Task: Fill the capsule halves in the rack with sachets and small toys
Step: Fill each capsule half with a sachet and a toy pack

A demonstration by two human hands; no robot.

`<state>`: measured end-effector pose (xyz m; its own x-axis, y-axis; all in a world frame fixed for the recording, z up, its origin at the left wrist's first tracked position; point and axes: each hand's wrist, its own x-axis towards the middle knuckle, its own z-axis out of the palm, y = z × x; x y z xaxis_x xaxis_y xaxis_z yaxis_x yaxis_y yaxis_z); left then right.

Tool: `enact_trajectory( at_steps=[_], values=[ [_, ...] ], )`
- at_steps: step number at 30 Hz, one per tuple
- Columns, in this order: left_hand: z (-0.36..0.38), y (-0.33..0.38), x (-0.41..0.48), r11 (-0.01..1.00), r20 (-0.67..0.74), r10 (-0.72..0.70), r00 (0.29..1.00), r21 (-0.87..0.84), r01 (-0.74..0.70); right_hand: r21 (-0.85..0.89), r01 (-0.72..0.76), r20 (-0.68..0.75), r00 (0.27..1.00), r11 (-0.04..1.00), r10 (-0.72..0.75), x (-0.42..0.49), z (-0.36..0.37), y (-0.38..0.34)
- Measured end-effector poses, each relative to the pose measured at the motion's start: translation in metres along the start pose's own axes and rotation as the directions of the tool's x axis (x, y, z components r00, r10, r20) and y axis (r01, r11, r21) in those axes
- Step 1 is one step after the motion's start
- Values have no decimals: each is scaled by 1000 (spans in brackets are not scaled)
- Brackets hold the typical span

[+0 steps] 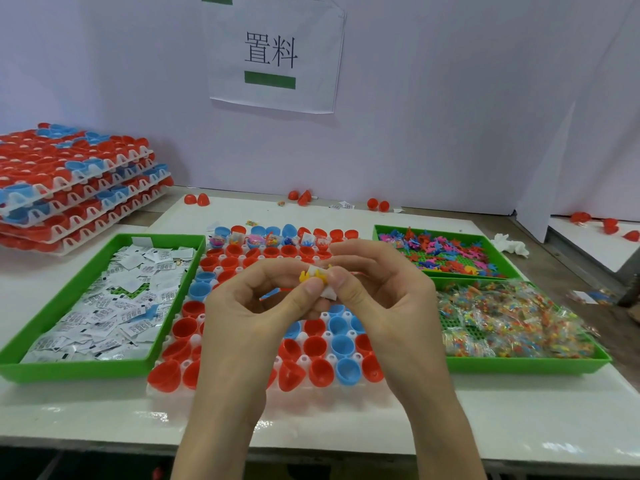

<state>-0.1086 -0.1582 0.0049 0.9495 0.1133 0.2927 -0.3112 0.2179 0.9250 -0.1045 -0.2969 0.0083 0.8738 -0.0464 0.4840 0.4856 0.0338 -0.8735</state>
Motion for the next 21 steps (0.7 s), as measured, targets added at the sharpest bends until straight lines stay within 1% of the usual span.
enact_trajectory(
  at_steps=[3, 6, 12, 13, 15, 17, 18, 19, 21],
  values=[
    [-1, -1, 0, 1000, -5, 8, 1000, 2, -8, 14, -45, 28, 999, 999, 45, 1, -2, 0],
    [-3, -2, 0, 999, 9, 16, 1000, 47, -17, -10, -44, 35, 998, 999, 44, 1, -5, 2],
    [-4, -4, 1, 998, 97, -12, 995, 68, 5, -84, 56, 25, 998, 995, -54, 0, -12, 7],
    [-4, -5, 1, 997, 113, -12, 994, 73, 4, -101, 65, 0, 998, 993, -65, 2, -17, 7],
    [-6, -5, 2, 998, 94, -16, 995, 60, 11, -139, 63, -118, 990, 988, -80, 9, -32, 8],
    [-11, -5, 4, 1000, 36, -9, 999, 29, 8, -251, 64, -254, 958, 966, -130, 24, -52, 9],
    [-12, -4, 4, 1000, 6, -2, 1000, 16, 2, -331, 70, -287, 943, 941, -171, 35, -60, 9],
    [-14, -4, 5, 1000, -22, 3, 1000, 4, -3, -412, 77, -287, 935, 908, -209, 49, -66, 11],
    [-16, -3, 6, 1000, -64, 9, 998, -19, -10, -550, 89, -199, 952, 831, -233, 82, -69, 18]
  ],
)
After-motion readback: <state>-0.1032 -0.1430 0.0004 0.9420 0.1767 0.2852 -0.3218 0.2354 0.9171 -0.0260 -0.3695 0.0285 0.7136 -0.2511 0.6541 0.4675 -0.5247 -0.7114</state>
